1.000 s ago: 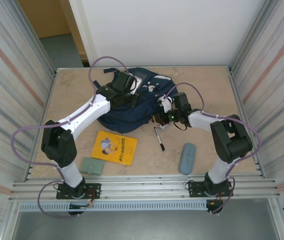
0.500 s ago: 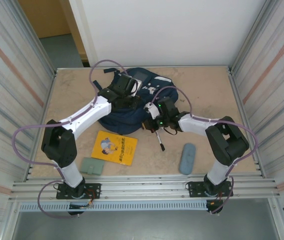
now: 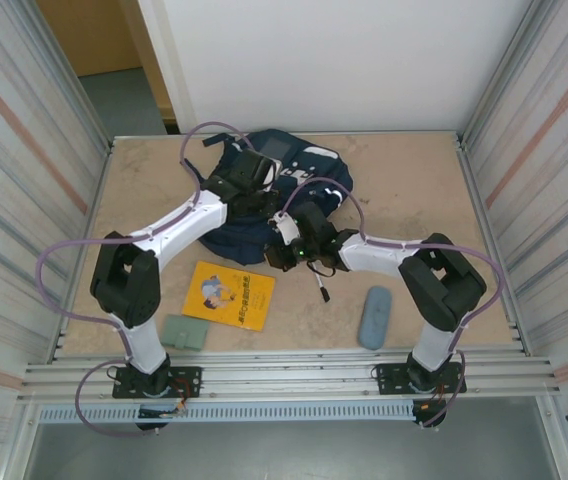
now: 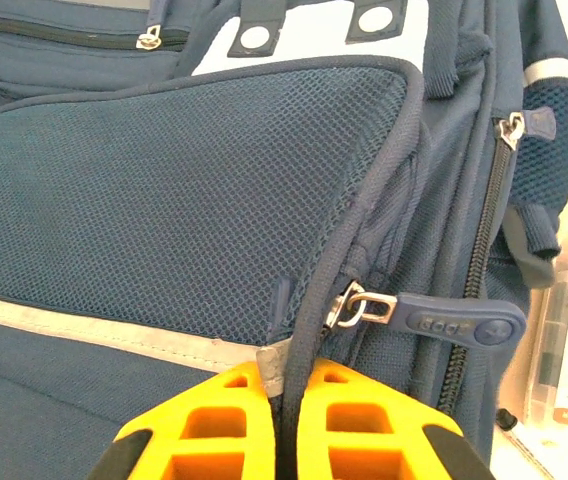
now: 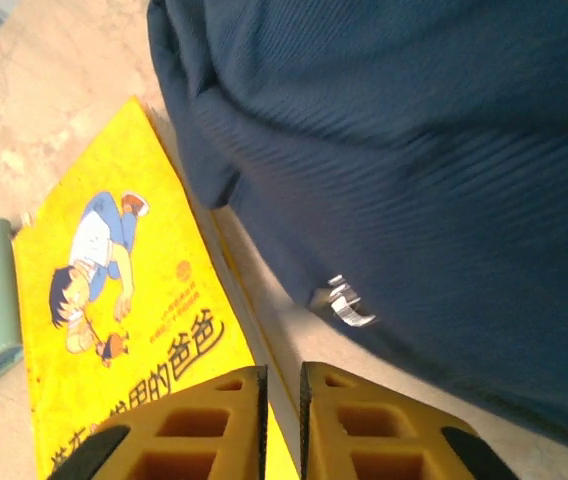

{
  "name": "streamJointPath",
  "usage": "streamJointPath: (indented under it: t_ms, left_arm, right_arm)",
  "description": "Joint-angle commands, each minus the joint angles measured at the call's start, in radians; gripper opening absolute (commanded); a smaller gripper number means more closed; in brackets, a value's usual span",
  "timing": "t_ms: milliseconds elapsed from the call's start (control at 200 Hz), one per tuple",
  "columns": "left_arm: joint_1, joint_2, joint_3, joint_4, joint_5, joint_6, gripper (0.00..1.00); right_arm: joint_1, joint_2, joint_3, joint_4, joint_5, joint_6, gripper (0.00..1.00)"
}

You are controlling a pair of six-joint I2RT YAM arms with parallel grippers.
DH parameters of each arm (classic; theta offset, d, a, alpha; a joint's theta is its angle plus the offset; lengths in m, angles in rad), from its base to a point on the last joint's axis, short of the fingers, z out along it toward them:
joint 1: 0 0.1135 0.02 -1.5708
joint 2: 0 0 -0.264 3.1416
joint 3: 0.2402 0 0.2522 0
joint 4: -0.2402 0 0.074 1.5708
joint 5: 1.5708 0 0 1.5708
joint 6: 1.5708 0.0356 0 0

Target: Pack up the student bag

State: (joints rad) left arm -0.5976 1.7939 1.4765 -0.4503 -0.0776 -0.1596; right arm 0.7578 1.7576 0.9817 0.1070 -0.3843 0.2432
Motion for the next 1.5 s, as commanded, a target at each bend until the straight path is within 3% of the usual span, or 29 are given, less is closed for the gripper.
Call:
streamJointPath:
  t_ms: [0, 165, 361, 436, 571, 767, 937, 1148, 1498]
  left_arm:
    - [-0.040, -0.005, -0.008, 0.131, 0.039, -0.049, 0.00]
    - [-0.030, -0.028, -0.018, 0.117, 0.046, -0.023, 0.00]
    - [-0.028, -0.056, -0.027, 0.114, 0.076, -0.008, 0.00]
    - [-0.028, -0.066, -0.025, 0.102, 0.089, -0.006, 0.00]
    - [-0.028, -0.078, -0.029, 0.111, 0.111, -0.011, 0.00]
    - [-0.031, -0.095, -0.033, 0.108, 0.119, -0.020, 0.00]
    - [-0.032, -0.100, -0.045, 0.113, 0.139, -0.045, 0.00]
    - [-0.033, -0.112, -0.063, 0.125, 0.158, -0.064, 0.00]
    - [-0.035, -0.095, -0.079, 0.174, 0.203, -0.130, 0.00]
  right_arm:
    - [0.047, -0.018, -0.047, 0.061, 0.018, 0.037, 0.28]
    - [0.021, -0.146, -0.142, 0.029, 0.117, 0.054, 0.43]
    - [-0.058, -0.333, -0.222, -0.073, 0.252, 0.128, 0.53]
    - [-0.125, -0.379, -0.241, -0.091, 0.289, 0.213, 0.60]
    - [-0.248, -0.385, -0.196, -0.156, 0.228, 0.429, 0.61]
    - [-0.207, -0.326, -0.130, -0.118, 0.196, 0.715, 0.73]
    - [-0.139, -0.285, -0.113, -0.019, 0.298, 0.876, 0.93]
    - [-0.137, -0.234, -0.145, 0.122, 0.318, 1.044, 0.93]
    - [-0.064, -0.152, -0.147, 0.277, 0.348, 1.130, 0.88]
